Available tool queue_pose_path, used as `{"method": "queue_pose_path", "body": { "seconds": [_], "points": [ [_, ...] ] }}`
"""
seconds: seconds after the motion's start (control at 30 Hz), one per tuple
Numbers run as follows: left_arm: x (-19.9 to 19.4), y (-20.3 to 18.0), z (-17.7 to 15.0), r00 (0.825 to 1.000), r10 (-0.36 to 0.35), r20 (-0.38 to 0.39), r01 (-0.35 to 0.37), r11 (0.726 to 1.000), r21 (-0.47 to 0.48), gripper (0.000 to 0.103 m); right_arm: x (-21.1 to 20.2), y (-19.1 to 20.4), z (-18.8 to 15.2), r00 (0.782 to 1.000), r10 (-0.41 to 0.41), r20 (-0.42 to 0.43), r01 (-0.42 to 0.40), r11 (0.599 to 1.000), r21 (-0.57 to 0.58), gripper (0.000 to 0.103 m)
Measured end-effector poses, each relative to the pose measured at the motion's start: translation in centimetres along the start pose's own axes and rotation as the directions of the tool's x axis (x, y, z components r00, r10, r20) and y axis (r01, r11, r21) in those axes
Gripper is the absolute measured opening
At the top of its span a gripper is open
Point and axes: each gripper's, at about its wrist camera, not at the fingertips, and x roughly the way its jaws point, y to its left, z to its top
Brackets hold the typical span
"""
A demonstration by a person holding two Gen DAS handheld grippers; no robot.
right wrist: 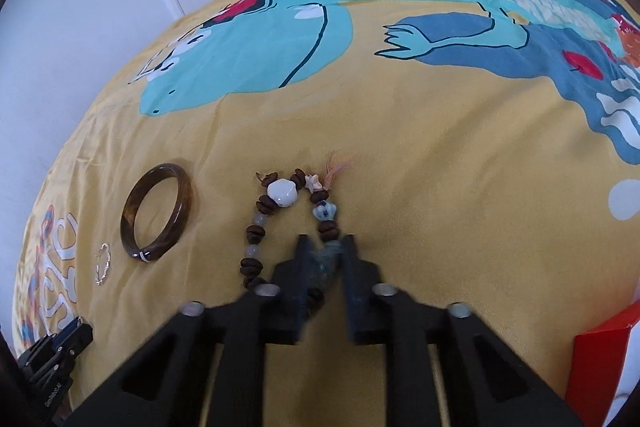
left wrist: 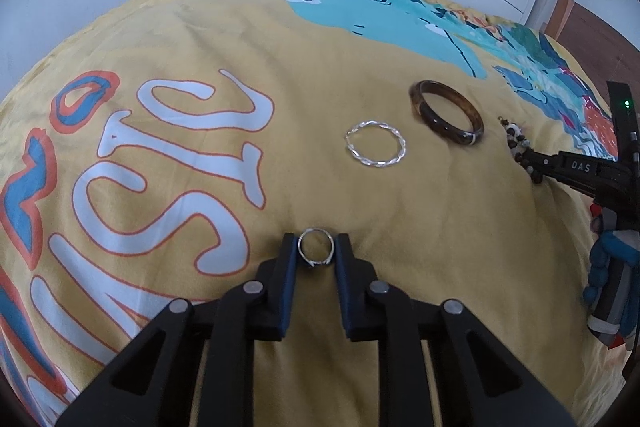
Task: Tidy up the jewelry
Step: 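Grasp the small silver ring with the left tool while the right tool grasps the beaded bracelet, then carry ring and beaded bracelet into the red box and open both tools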
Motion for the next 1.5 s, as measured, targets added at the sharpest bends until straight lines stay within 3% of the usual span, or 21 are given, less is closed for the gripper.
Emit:
{"method": "queue_pose_path", "body": {
  "seconds": [0.47,0.67,1.1,1.5],
  "points": [
    [-2.5,-0.6,0.6,1.000,0.009,0.017,-0.009,1.000,0.008,0.017,-4.9,2.5,-0.6,0.995,0.079,0.062,-0.075,0.995,-0.066,0.007],
    [-4.9,-1.3,0.9,0.999,0.001,0.039,-0.001,1.000,0.012,0.017,-8.8,3.3,-0.5,0.988,0.116,0.100,-0.108,0.991,-0.080,0.007],
    [-13.7,-4.4,0.9,0.992,-0.039,0.122,0.034,0.998,0.048,0.017,-20.5,3.5,-2.2,0.972,0.137,0.190,-0.118,0.987,-0.110,0.007],
    [-20.8,-11.2,-0.5,0.977,-0.129,0.171,0.108,0.986,0.124,0.017,-31.7,-1.7,-5.3,0.958,0.078,0.275,-0.055,0.994,-0.092,0.007]
  ]
}}
